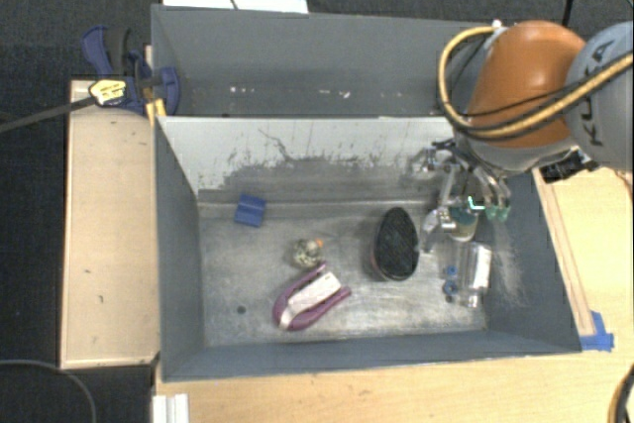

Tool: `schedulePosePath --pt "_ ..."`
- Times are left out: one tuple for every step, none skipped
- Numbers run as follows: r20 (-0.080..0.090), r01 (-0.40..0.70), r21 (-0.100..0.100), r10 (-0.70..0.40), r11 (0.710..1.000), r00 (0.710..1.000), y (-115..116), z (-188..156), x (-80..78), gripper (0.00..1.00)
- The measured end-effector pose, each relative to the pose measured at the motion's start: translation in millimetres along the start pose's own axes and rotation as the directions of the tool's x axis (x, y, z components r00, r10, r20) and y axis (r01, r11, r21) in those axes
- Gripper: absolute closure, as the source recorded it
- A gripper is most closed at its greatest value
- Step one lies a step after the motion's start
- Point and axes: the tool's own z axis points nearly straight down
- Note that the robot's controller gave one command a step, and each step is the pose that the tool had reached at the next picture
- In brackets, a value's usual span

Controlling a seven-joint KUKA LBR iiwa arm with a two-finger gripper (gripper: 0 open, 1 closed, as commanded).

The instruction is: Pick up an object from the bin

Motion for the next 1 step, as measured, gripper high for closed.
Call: schedulePosePath --pt "-0.009 0.029 0.000 -0.029 1.000 1.000 14.0 90.3 -6.8 0.00"
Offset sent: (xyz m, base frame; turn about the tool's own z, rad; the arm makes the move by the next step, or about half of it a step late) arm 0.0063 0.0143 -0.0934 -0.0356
